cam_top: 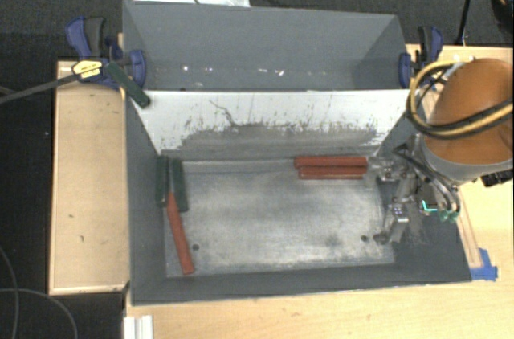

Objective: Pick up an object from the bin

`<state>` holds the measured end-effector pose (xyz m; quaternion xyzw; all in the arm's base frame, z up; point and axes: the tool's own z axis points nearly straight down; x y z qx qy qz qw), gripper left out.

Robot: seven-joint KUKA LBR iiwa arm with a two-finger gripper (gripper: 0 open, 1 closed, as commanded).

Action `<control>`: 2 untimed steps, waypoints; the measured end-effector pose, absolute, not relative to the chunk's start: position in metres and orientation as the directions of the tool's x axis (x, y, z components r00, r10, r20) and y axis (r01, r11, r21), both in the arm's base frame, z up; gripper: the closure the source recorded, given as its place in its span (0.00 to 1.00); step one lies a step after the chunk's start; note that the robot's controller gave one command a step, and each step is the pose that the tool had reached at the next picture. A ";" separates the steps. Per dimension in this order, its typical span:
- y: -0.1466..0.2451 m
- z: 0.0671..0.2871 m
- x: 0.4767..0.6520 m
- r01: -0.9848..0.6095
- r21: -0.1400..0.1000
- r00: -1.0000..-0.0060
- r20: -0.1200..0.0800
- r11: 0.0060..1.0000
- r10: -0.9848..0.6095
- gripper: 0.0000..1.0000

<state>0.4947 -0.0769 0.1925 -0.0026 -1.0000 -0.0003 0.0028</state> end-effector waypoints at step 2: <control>-0.083 0.070 0.594 -0.051 0.000 -0.999 -0.006 0.999 -0.051 0.00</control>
Offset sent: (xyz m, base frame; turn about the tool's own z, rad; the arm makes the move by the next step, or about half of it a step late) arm 0.0633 -0.0389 -0.0910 0.0368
